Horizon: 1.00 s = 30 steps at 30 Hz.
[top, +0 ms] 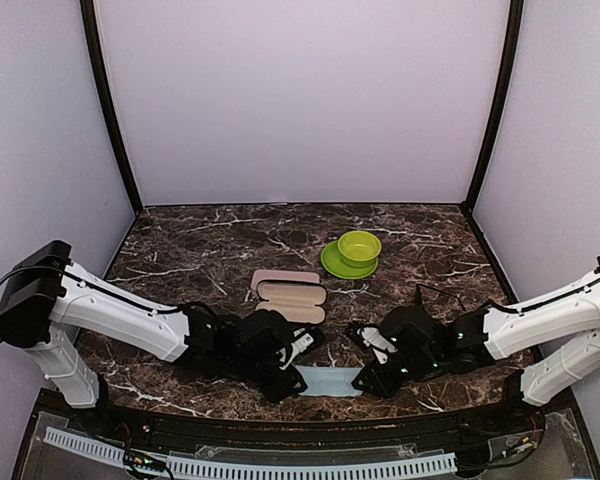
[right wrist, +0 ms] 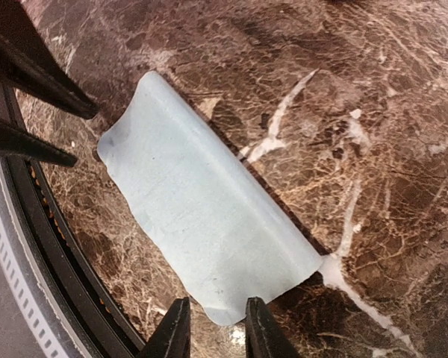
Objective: Organize the sunglasses
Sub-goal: Fold the glasses cleaning cloth at the center of the board.
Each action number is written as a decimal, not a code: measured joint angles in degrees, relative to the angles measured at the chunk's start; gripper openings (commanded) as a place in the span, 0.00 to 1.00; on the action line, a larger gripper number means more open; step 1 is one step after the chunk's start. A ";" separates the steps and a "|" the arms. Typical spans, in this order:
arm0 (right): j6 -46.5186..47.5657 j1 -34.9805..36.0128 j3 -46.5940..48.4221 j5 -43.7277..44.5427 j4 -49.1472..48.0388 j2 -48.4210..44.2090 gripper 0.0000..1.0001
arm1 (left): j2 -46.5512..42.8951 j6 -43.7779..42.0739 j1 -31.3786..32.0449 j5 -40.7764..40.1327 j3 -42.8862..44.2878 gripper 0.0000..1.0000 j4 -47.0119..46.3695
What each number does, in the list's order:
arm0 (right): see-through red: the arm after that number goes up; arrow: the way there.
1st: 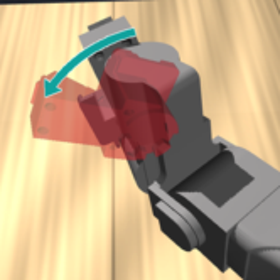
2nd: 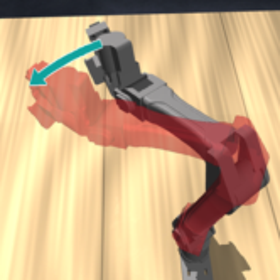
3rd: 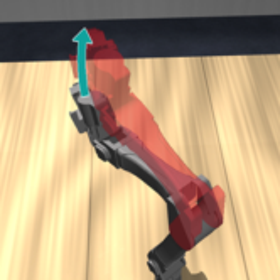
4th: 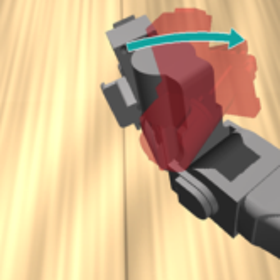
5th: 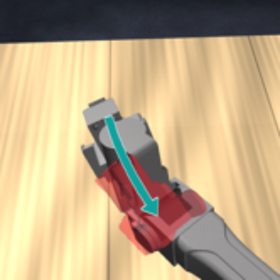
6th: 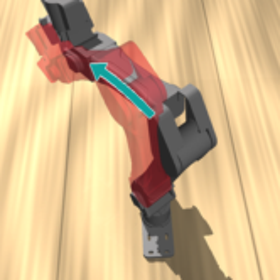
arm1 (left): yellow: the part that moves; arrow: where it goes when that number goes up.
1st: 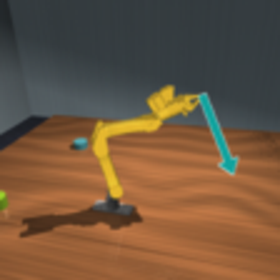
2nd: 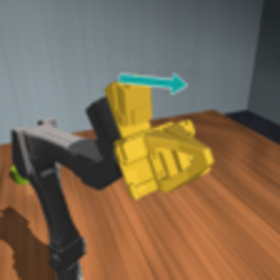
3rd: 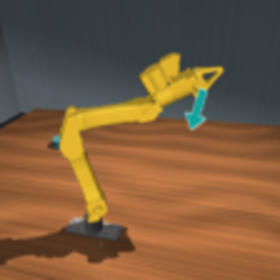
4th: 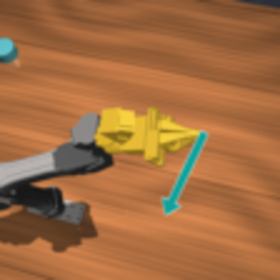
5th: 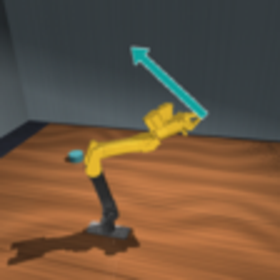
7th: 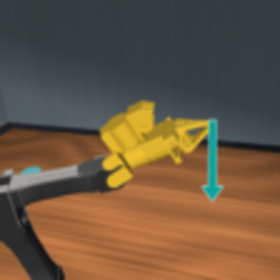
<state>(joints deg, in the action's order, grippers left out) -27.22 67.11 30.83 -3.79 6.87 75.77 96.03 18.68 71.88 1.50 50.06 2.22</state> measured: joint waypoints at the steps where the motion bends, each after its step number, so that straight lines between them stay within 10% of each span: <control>1: -0.15 0.00 0.00 0.85 0.09 -0.68 0.30 | -1.22 0.04 0.02 0.26 -0.33 0.38 0.26; 30: -0.96 -9.16 1.46 -1.36 0.26 4.31 0.29 | 2.71 -1.16 -12.15 14.25 3.85 0.41 3.28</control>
<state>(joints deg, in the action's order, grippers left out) -28.18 57.95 32.29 -5.15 7.14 80.07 98.74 17.52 59.72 15.75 53.91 5.50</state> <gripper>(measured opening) 0.311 0.444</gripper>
